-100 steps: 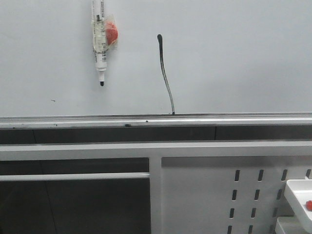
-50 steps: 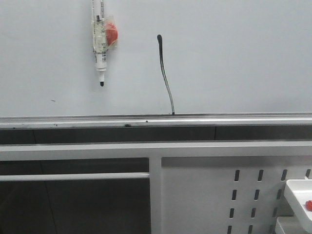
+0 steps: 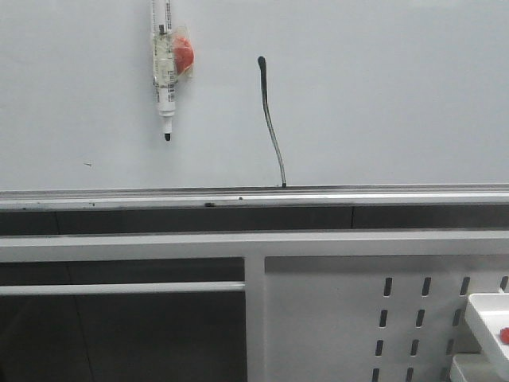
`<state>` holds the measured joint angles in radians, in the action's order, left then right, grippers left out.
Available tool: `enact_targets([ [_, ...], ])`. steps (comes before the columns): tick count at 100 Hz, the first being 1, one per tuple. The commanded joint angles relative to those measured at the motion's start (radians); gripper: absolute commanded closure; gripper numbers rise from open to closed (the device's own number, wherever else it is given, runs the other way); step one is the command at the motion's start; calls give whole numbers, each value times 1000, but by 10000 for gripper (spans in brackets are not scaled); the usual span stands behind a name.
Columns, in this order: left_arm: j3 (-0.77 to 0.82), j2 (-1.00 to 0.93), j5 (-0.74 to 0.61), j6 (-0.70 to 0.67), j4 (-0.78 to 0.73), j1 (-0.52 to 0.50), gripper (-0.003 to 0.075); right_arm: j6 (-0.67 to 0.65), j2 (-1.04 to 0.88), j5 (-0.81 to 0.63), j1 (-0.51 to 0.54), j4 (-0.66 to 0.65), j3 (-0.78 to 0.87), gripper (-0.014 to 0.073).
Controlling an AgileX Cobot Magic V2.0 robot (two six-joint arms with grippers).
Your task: Write number 1 on whiteboard
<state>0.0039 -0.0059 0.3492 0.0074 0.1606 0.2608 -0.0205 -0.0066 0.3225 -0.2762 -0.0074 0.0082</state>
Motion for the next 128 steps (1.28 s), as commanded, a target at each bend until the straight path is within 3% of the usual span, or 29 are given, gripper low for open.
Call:
enact_targets([
  [1, 35, -20, -37, -7, 5, -2, 740, 1, -16, -23, 12, -10, 13, 643],
  [128, 35, -20, -37, -7, 5, -2, 740, 1, -23, -23, 12, -6, 13, 643],
])
